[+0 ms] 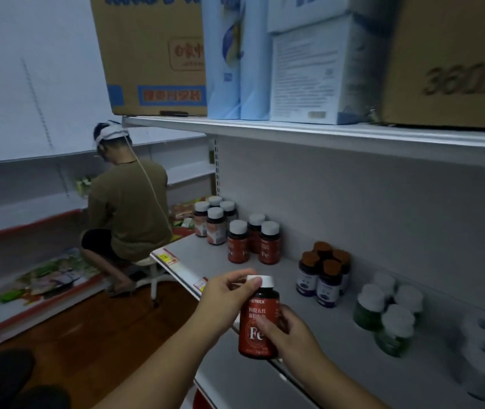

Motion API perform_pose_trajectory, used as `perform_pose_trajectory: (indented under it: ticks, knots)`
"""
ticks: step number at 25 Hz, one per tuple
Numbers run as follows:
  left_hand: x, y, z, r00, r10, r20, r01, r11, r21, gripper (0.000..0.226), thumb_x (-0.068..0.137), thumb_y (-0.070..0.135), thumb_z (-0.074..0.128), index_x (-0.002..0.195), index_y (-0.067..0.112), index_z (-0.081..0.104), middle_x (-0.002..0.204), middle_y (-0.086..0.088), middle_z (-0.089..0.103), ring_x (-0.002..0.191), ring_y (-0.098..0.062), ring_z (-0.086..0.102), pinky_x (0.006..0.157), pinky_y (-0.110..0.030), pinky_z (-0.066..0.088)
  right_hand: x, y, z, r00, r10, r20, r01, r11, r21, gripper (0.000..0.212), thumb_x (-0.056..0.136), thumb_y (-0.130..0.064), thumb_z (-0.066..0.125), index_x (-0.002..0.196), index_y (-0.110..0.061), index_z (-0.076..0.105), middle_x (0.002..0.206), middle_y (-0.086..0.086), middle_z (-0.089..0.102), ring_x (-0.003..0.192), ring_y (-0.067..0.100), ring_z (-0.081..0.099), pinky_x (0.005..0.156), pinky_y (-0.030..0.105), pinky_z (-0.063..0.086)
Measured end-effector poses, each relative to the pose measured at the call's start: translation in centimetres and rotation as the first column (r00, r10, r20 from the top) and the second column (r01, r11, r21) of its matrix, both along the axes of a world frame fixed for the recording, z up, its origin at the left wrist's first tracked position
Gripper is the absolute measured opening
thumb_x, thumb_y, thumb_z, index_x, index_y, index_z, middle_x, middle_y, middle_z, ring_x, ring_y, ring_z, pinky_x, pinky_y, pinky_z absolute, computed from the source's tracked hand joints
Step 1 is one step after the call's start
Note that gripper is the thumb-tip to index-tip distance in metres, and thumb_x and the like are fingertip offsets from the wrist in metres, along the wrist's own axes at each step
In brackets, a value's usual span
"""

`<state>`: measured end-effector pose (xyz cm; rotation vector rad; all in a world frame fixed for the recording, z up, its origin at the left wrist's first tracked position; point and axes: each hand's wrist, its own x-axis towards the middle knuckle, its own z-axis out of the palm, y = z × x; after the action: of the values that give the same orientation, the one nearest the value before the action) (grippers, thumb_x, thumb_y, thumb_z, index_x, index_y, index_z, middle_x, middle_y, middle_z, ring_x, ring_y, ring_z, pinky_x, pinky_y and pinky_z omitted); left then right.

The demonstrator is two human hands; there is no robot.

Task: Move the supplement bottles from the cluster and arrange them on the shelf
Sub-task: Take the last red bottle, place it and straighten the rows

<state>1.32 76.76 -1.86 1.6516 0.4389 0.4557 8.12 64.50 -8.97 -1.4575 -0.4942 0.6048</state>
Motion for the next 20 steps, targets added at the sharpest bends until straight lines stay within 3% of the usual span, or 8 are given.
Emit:
perform_pose_trajectory:
  ticks: [3, 6, 9, 12, 14, 16, 18, 20]
  knots:
    - [1.8, 6.3, -1.3, 0.992, -0.123, -0.042, 0.124, 0.992, 0.032, 0.028, 0.083, 0.021, 0.066, 0.110, 0.016, 0.067, 0.095, -0.003, 0.072, 0.083, -0.011, 0.070, 0.069, -0.020, 0.057, 0.4, 5.4, -0.7, 0.997, -0.080, 0.025, 0.081, 0.993, -0.084, 0.037, 0.074, -0.021, 0.073, 0.108, -0.019, 0.060, 0.102, 0.002, 0.072, 0.093, 0.013, 0.070, 0.087, 0.034, 0.055]
    - [4.2, 10.9, -1.6, 0.958, -0.281, -0.062, 0.286, 0.956, 0.072, 0.021, 0.084, 0.020, 0.065, 0.104, 0.022, 0.067, 0.091, 0.009, 0.071, 0.077, 0.006, 0.067, 0.062, -0.008, 0.050, 1.1, 8.4, -0.7, 0.983, -0.176, 0.060, 0.184, 0.967, -0.178, 0.037, 0.068, -0.029, 0.074, 0.102, -0.028, 0.059, 0.105, 0.000, 0.071, 0.096, 0.012, 0.068, 0.091, 0.035, 0.053]
    - [7.2, 13.0, -2.1, 0.921, -0.384, -0.068, 0.390, 0.912, 0.126, 0.020, 0.084, 0.017, 0.064, 0.096, 0.034, 0.063, 0.091, 0.017, 0.067, 0.077, 0.017, 0.062, 0.065, -0.001, 0.046, 2.3, 10.5, -1.2, 0.935, -0.321, 0.153, 0.350, 0.905, -0.243, 0.040, 0.065, -0.041, 0.073, 0.099, -0.040, 0.053, 0.108, -0.006, 0.066, 0.098, 0.009, 0.065, 0.089, 0.032, 0.052]
    - [10.5, 14.4, -3.6, 0.900, -0.428, -0.079, 0.431, 0.849, 0.307, 0.021, 0.087, 0.020, 0.061, 0.102, 0.035, 0.061, 0.109, 0.010, 0.064, 0.094, 0.009, 0.059, 0.074, 0.002, 0.042, 5.0, 12.6, -1.8, 0.873, -0.441, 0.208, 0.485, 0.826, -0.286, 0.041, 0.067, -0.040, 0.077, 0.099, -0.044, 0.051, 0.104, -0.010, 0.063, 0.090, 0.002, 0.062, 0.078, 0.020, 0.050]
    - [12.8, 15.5, -4.4, 0.909, -0.410, -0.077, 0.371, 0.710, 0.599, 0.024, 0.090, 0.027, 0.054, 0.113, 0.026, 0.062, 0.118, 0.006, 0.058, 0.109, -0.008, 0.055, 0.083, -0.003, 0.040, 7.1, 14.0, -1.9, 0.853, -0.453, 0.260, 0.514, 0.816, -0.263, 0.057, 0.064, -0.050, 0.077, 0.114, -0.040, 0.053, 0.113, -0.013, 0.062, 0.097, 0.000, 0.060, 0.077, 0.014, 0.047]
    - [15.5, 17.0, -4.3, 0.929, -0.369, 0.005, 0.189, 0.488, 0.852, 0.033, 0.089, 0.030, 0.044, 0.112, 0.020, 0.066, 0.118, -0.001, 0.061, 0.111, -0.020, 0.049, 0.086, -0.022, 0.045, 9.5, 15.7, -1.7, 0.821, -0.494, 0.285, 0.556, 0.804, -0.209, 0.058, 0.069, -0.039, 0.077, 0.120, -0.032, 0.052, 0.109, -0.018, 0.061, 0.095, -0.004, 0.060, 0.071, 0.008, 0.047]
    - [17.7, 18.4, -3.6, 0.907, -0.412, 0.087, 0.021, 0.252, 0.967, 0.034, 0.082, 0.027, 0.042, 0.102, 0.020, 0.069, 0.110, -0.002, 0.067, 0.107, -0.023, 0.045, 0.082, -0.035, 0.051, 11.5, 17.0, -2.0, 0.792, -0.535, 0.294, 0.594, 0.786, -0.173, 0.058, 0.073, -0.038, 0.075, 0.124, -0.026, 0.051, 0.107, -0.019, 0.061, 0.092, -0.006, 0.061, 0.076, 0.010, 0.051]
    - [18.8, 19.1, -2.8, 0.911, -0.411, -0.028, 0.069, 0.085, 0.994, 0.031, 0.078, 0.029, 0.043, 0.095, 0.024, 0.069, 0.111, 0.001, 0.067, 0.114, -0.025, 0.041, 0.087, -0.044, 0.050, 12.7, 18.3, -2.5, 0.756, -0.582, 0.299, 0.640, 0.753, -0.154, 0.060, 0.076, -0.036, 0.072, 0.130, -0.020, 0.049, 0.111, -0.012, 0.062, 0.089, -0.015, 0.058, 0.081, 0.012, 0.051]
